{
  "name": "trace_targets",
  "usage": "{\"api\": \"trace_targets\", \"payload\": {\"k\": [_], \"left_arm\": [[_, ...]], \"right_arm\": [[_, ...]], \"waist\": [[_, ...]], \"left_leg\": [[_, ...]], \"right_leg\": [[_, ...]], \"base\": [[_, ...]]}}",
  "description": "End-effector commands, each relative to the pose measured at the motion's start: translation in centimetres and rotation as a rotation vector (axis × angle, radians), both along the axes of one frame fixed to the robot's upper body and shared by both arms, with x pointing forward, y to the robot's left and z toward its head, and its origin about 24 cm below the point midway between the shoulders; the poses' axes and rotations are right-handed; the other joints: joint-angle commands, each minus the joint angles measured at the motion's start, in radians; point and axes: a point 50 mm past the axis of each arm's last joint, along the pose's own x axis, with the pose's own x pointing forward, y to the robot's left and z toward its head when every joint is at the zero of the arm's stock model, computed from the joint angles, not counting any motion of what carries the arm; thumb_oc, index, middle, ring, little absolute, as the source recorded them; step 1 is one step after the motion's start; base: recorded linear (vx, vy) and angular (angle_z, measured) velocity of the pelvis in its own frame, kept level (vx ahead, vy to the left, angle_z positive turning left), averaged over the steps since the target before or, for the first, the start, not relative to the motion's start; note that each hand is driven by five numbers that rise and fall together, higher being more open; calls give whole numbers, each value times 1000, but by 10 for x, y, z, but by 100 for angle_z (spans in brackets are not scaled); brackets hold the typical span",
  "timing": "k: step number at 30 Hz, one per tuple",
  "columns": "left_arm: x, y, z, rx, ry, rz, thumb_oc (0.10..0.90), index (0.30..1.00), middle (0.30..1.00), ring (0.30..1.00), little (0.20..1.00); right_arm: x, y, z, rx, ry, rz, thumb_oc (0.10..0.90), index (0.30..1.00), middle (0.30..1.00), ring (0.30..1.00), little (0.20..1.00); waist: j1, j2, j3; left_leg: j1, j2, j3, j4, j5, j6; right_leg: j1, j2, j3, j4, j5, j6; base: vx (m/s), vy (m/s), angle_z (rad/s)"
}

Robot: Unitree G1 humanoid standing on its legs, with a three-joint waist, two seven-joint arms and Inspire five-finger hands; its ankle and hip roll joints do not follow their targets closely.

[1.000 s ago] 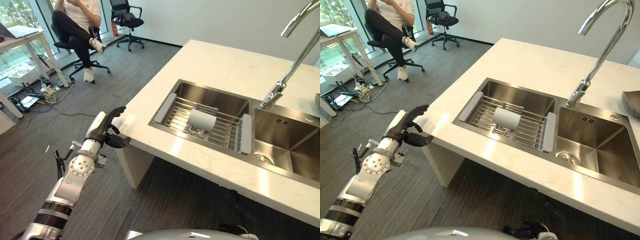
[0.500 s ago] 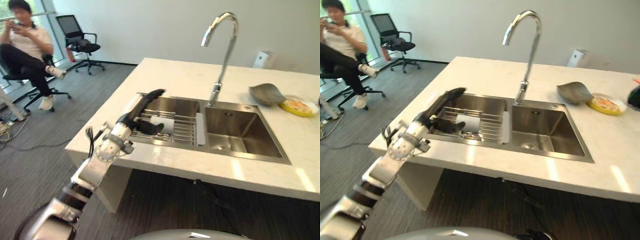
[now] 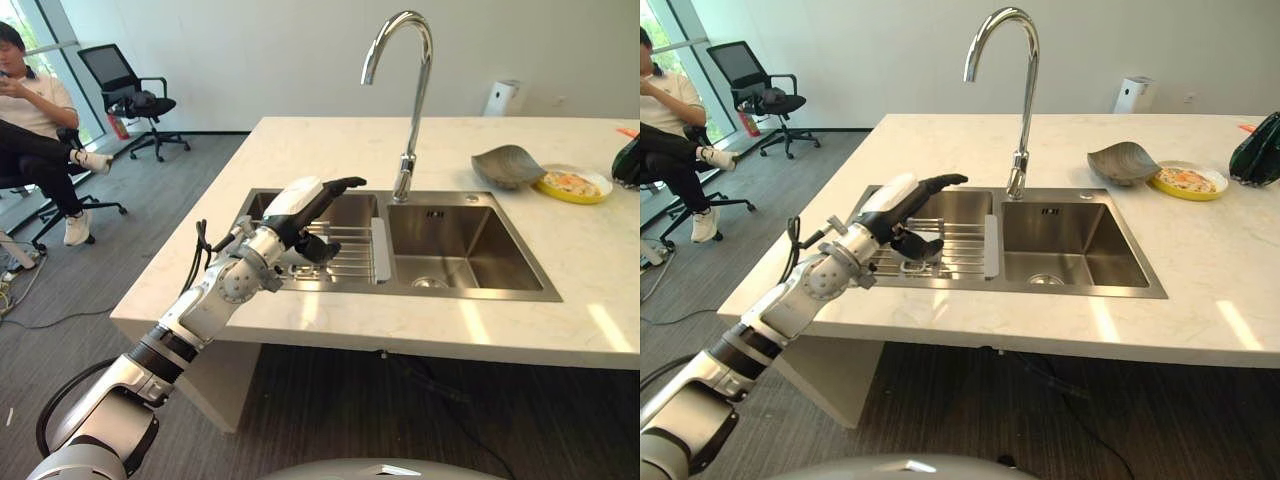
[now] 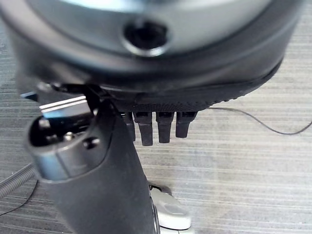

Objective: Place the dishes in the dishwasher.

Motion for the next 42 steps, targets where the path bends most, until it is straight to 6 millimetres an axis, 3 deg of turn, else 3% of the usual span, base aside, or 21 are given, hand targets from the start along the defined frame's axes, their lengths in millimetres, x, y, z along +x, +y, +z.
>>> {"api": "trace_targets", "payload": {"k": [1,11,22,30,42], "left_arm": [[24,-4,56,40,-245,26,800,900,900,900,900],[49,12,38,219,-193,139,800,900,900,900,900],[68,29,39,332,-212,269,800,900,900,900,900],[81,25,30,476,-187,300,800,900,900,900,900],[93,42,21,569,-140,423,800,900,900,900,900]], "right_arm": [[21,-16,7,-38,-66,30,800,900,900,900,900],[21,-15,6,-34,-55,42,800,900,900,900,900],[31,-5,4,-9,-94,55,800,900,900,900,900],[30,-5,4,-7,-80,50,800,900,900,900,900],[33,2,2,7,-93,63,800,900,900,900,900]], "waist": [[-3,28,7],[-19,6,9],[-31,-9,5],[-36,-12,5],[-48,-17,-1]], "left_leg": [[-54,72,-45,8,13,-49],[-62,65,-4,8,7,-44],[-55,50,37,8,-23,-31],[-47,38,39,8,-34,-21],[-42,32,43,8,-45,-16]], "right_leg": [[74,-57,8,18,-132,95],[35,-63,37,18,-105,107],[10,-70,72,18,-94,123],[6,-77,76,18,-88,128],[-1,-78,87,18,-90,130]], "base": [[0,0,0],[-6,15,-8],[7,33,-11],[4,27,-2],[16,9,-2]]}}
